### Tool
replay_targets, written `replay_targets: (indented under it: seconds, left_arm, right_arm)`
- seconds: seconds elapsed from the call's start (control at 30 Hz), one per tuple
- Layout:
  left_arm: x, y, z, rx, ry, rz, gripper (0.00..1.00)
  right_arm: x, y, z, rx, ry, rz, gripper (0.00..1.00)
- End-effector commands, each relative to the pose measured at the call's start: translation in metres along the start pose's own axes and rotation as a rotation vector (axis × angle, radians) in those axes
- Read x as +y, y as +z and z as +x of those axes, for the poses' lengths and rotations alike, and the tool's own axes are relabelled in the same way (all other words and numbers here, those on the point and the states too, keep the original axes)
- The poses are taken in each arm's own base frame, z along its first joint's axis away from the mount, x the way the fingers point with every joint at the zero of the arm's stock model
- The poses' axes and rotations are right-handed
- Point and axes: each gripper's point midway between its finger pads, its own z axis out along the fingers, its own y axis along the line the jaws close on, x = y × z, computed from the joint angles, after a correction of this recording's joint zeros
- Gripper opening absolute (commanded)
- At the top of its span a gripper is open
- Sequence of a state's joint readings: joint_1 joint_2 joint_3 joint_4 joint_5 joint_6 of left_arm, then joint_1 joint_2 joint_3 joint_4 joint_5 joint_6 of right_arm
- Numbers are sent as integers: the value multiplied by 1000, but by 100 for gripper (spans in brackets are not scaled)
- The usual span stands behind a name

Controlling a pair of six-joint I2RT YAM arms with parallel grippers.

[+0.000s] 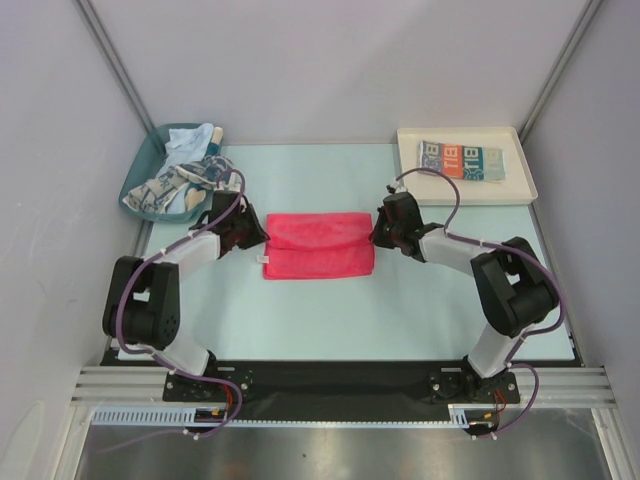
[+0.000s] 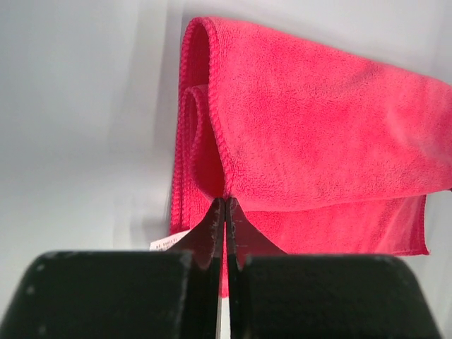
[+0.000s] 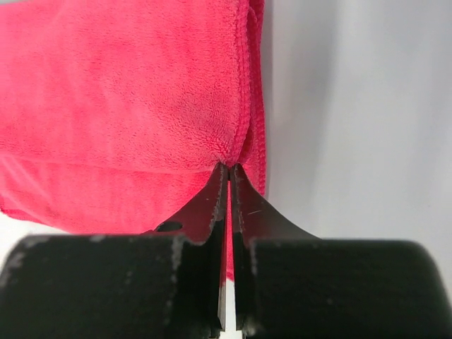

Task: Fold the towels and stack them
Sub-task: Fold the towel

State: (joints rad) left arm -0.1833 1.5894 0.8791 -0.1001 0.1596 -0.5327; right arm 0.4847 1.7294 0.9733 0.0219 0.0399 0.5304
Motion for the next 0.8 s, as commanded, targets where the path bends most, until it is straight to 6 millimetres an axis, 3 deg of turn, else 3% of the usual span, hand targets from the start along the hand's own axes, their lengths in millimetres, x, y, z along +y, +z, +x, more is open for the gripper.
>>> replay_targets:
  seconds: [0.0, 0.33, 0.6, 0.77]
  left_arm:
    - [-22, -22, -27, -75, 31, 42, 0]
    - [-29, -45, -30, -97, 36, 65, 0]
    - [-29, -60, -23, -109, 42, 78, 0]
    - [-23, -58, -7, -86, 27, 86, 0]
  right_arm:
    - [19, -23, -39, -104, -10, -39, 0]
    - [25, -60, -55, -150, -21, -49, 0]
    - [15, -67, -35, -123, -25, -37, 0]
    - [12, -67, -18, -102, -24, -38, 0]
